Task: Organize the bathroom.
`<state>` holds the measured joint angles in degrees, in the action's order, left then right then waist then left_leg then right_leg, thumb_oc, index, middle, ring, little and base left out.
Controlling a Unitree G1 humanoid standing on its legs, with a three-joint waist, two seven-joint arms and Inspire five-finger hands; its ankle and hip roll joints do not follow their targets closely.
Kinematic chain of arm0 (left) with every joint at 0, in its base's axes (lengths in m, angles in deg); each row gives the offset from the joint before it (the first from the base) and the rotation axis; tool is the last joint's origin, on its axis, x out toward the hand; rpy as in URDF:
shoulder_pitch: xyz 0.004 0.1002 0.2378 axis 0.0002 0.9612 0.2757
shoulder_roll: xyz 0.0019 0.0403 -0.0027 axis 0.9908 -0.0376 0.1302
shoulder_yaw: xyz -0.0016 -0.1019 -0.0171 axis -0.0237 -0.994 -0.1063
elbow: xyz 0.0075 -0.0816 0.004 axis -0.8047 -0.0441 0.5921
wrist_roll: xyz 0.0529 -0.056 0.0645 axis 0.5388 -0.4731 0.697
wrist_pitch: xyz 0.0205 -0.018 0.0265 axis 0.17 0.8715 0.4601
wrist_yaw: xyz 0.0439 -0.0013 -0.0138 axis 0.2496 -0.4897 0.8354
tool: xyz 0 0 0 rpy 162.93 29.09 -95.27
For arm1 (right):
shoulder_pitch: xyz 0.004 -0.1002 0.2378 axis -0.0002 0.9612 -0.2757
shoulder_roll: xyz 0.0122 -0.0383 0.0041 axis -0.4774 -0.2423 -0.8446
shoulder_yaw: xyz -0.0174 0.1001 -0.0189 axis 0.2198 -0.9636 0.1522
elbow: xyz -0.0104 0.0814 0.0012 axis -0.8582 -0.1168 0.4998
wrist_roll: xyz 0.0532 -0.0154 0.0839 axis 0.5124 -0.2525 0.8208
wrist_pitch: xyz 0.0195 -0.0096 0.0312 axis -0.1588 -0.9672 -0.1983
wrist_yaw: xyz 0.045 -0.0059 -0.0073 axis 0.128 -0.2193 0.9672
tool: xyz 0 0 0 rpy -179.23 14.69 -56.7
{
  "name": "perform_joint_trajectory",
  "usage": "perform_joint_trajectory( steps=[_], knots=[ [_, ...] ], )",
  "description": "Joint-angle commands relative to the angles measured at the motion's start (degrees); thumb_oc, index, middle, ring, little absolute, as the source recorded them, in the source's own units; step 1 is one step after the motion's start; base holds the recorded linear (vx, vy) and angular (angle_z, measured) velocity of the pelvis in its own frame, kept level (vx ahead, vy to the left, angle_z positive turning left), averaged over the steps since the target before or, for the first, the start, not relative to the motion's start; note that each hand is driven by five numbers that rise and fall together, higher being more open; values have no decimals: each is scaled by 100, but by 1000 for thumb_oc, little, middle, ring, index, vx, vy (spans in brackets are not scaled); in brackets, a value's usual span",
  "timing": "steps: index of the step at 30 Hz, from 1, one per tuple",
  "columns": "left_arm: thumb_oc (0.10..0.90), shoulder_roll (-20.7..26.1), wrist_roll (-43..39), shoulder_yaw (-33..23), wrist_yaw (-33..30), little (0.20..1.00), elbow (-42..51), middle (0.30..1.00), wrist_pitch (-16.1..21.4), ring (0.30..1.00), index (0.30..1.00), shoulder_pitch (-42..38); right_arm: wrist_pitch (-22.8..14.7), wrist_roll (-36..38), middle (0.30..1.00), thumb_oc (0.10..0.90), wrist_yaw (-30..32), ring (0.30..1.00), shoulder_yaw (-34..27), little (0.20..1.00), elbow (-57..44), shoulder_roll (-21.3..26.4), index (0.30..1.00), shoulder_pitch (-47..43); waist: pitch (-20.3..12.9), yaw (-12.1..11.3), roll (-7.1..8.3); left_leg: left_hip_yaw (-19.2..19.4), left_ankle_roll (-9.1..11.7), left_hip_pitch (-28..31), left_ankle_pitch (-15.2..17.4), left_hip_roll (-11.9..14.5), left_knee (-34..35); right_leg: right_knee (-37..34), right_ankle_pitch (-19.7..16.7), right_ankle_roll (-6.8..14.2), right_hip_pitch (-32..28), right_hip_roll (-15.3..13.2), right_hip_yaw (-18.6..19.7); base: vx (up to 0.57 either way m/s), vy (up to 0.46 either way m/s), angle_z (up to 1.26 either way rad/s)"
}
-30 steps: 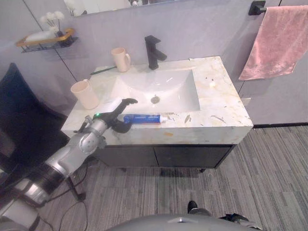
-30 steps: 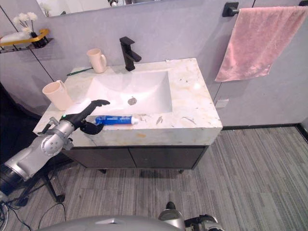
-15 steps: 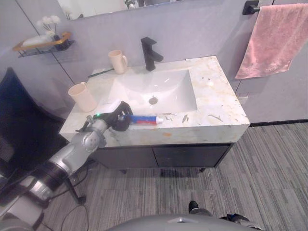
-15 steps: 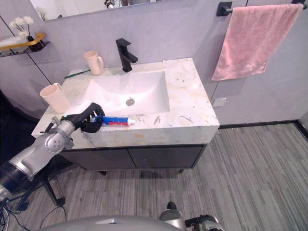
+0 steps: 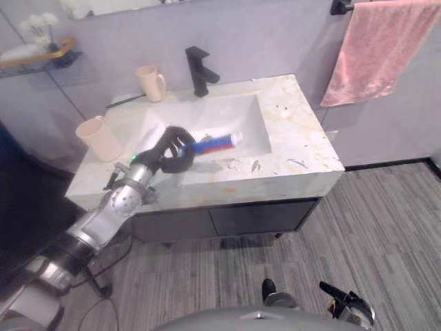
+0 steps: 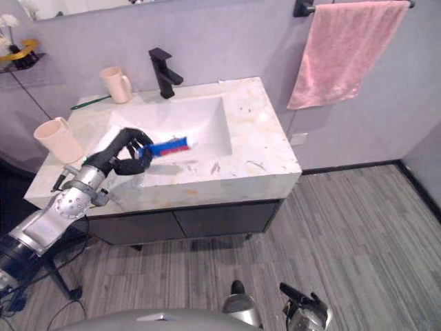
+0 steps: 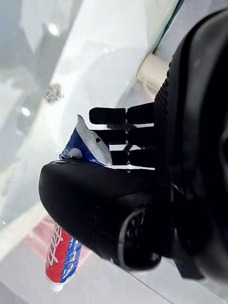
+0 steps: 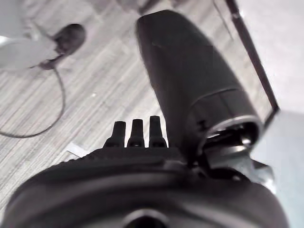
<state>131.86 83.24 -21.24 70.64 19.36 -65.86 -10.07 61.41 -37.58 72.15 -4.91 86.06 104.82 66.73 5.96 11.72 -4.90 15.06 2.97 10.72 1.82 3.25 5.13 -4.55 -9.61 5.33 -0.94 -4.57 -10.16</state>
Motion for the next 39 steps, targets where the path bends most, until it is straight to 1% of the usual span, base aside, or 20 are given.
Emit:
perform_joint_trajectory(
  steps=[1, 2, 3, 5, 6, 7, 8, 9, 12, 14, 15, 16, 17, 18, 20, 21, 23, 27, 33, 39],
  knots=[
    [400, 322, -869, -1393, -694, 300, 569, 300, 978, 300, 300, -758, -1085, 436, 900, 800, 970, 900, -556, 900, -484, 310, 900, 113, -125, 178, 179, 595, -397, -84, 317, -295, -408, 777, 1236, 264, -116, 192, 485, -29, 39, -13],
    [400, 312, -969, -1454, -761, 300, 605, 300, 1066, 300, 300, -742, -1443, 436, 900, 800, 1230, 900, -621, 900, -564, 321, 900, 146, -125, 192, 188, 596, -397, -85, 317, -297, -406, 777, 1233, 267, -112, 195, 496, -27, 48, -12],
    [400, 261, -1148, -1829, -919, 300, 893, 300, 1002, 300, 300, -678, -1854, -34, 900, 800, 2140, 900, -1075, 900, -1409, 390, 900, 292, -128, 264, 236, 586, -373, -81, 295, -307, -366, 773, 1211, 284, -91, 210, 527, -19, 45, -9],
    [400, 240, -1377, -2040, -1006, 300, 1060, 300, 1009, 300, 300, -657, -2037, -531, 900, 800, 2731, 900, -1412, 900, -1908, 507, 900, 360, -132, 306, 252, 572, -365, -76, 285, -320, -347, 766, 1202, 291, -92, 224, 548, -8, 52, -10],
    [400, 237, -1345, -2316, -1326, 300, 1257, 300, 778, 300, 300, -660, -1971, -1046, 900, 800, 3279, 900, -1813, 900, -2630, 737, 900, 393, -131, 340, 268, 546, -363, -81, 279, -331, -343, 770, 1200, 296, -91, 234, 570, 0, 52, -7],
    [400, 246, -1356, -2388, -1387, 300, 1304, 300, 709, 300, 300, -671, -1871, -1263, 900, 800, 3461, 900, -1939, 900, -2923, 798, 900, 400, -128, 357, 263, 532, -364, -80, 274, -336, -339, 782, 1207, 296, -91, 244, 575, 0, 65, -9],
    [400, 291, -1704, -2562, -1304, 300, 1389, 300, 579, 300, 300, -776, -1737, -1862, 900, 800, 3931, 900, -2196, 900, -3589, 1062, 900, 404, -126, 391, 258, 510, -371, -79, 269, -354, -333, 803, 1219, 294, -88, 263, 602, 8, 87, -17],
    [400, 347, -2014, -2690, -1460, 300, 1538, 300, 228, 300, 300, -1009, -1438, -2570, 900, 800, 4363, 900, -2491, 900, -4606, 1403, 900, 281, -136, 436, 232, 470, -368, -89, 254, -385, -334, 828, 1234, 296, -89, 283, 630, 10, 93, -18],
    [400, 452, -2398, -2651, -1618, 300, 1548, 300, -50, 300, 300, -1359, -1421, -3351, 900, 800, 4502, 900, -2609, 900, -5385, 1754, 900, 90, -152, 455, 190, 450, -374, -88, 245, -412, -320, 836, 1248, 303, -95, 296, 647, 13, 75, -16],
    [400, 516, -2824, -2217, -2056, 300, 1393, 300, -389, 300, 300, -2162, -1539, -4190, 900, 800, 4097, 900, -2296, 900, -6252, 2451, 900, -546, -190, 444, 130, 432, -379, -99, 207, -459, -281, 845, 1270, 317, -104, 306, 667, 11, 94, -21],
    [400, 525, -2844, -2175, -2082, 300, 1372, 300, -398, 300, 300, -2230, -1531, -4206, 900, 800, 4091, 900, -2282, 900, -6266, 2473, 900, -586, -180, 436, 134, 433, -380, -99, 205, -460, -273, 844, 1269, 319, -100, 308, 671, 3, 62, -19],
    [400, 489, -3138, -1939, -2296, 300, 1347, 300, -489, 300, 300, -2586, -1593, -4236, 900, 800, 3668, 900, -2040, 900, -6599, 2846, 900, -913, -226, 415, 136, 411, -382, -107, 188, -484, -239, 823, 1276, 328, -106, 309, 684, 8, 55, -19],
    [400, 417, -3293, -1756, -2420, 300, 1249, 300, -549, 300, 300, -2885, -1713, -4048, 900, 800, 3151, 900, -1788, 900, -6813, 3061, 900, -1298, -252, 389, 145, 420, -377, -114, 172, -489, -204, 816, 1289, 335, -97, 311, 690, 9, 56, -17],
    [400, 387, -3305, -1712, -2457, 300, 1235, 300, -570, 300, 300, -2951, -1691, -3966, 900, 800, 3008, 900, -1710, 900, -6873, 3108, 900, -1431, -261, 379, 150, 421, -376, -118, 168, -490, -197, 814, 1292, 337, -93, 311, 690, 12, 41, -14],
    [400, 188, -3410, -1560, -2581, 300, 1239, 300, -585, 300, 300, -3118, -1920, -3185, 900, 800, 1710, 900, -1184, 900, -7254, 3247, 900, -2141, -317, 302, 188, 404, -370, -138, 143, -492, -154, 792, 1310, 331, -90, 311, 687, 12, 30, -7],
    [400, 128, -3431, -1532, -2603, 300, 1264, 300, -571, 300, 300, -3115, -1829, -3106, 900, 800, 1554, 900, -1051, 900, -7307, 3257, 900, -2324, -325, 272, 202, 398, -367, -144, 138, -490, -149, 783, 1312, 328, -94, 311, 685, 4, 21, -5],
    [400, -165, -3492, -1433, -2544, 300, 1326, 300, -423, 300, 300, -3011, -1552, -2655, 900, 800, 763, 900, -370, 900, -7442, 3242, 900, -3181, -358, 139, 270, 396, -348, -194, 81, -466, -133, 726, 1262, 298, -88, 314, 664, 0, 0, 0],
    [400, -623, -3436, -1305, -2332, 300, 1428, 300, -219, 300, 300, -2708, -1113, -1846, 900, 800, -264, 900, 355, 900, -7392, 3235, 900, -4039, -398, -54, 388, 338, -314, -263, 41, -430, -158, 663, 1238, 261, -108, 310, 585, -5, -9, 0],
    [400, -1121, -3224, -1163, -1967, 300, 1430, 300, 411, 300, 300, -2296, -757, -701, 900, 800, -907, 900, 1036, 900, -6930, 3419, 900, -4855, -423, -275, 590, 242, -277, -356, 19, -408, -238, 632, 1219, 210, -142, 279, 405, -1, -33, 15],
    [400, -1502, -3106, -965, -1704, 300, 1423, 300, 437, 300, 300, -2149, -538, 38, 900, 800, -1547, 900, 1205, 900, -6561, 3289, 900, -5083, -427, -379, 707, 107, -277, -401, 22, -431, -236, 622, 1195, 208, -149, 254, 295, -8, -19, 20]
  ],
)
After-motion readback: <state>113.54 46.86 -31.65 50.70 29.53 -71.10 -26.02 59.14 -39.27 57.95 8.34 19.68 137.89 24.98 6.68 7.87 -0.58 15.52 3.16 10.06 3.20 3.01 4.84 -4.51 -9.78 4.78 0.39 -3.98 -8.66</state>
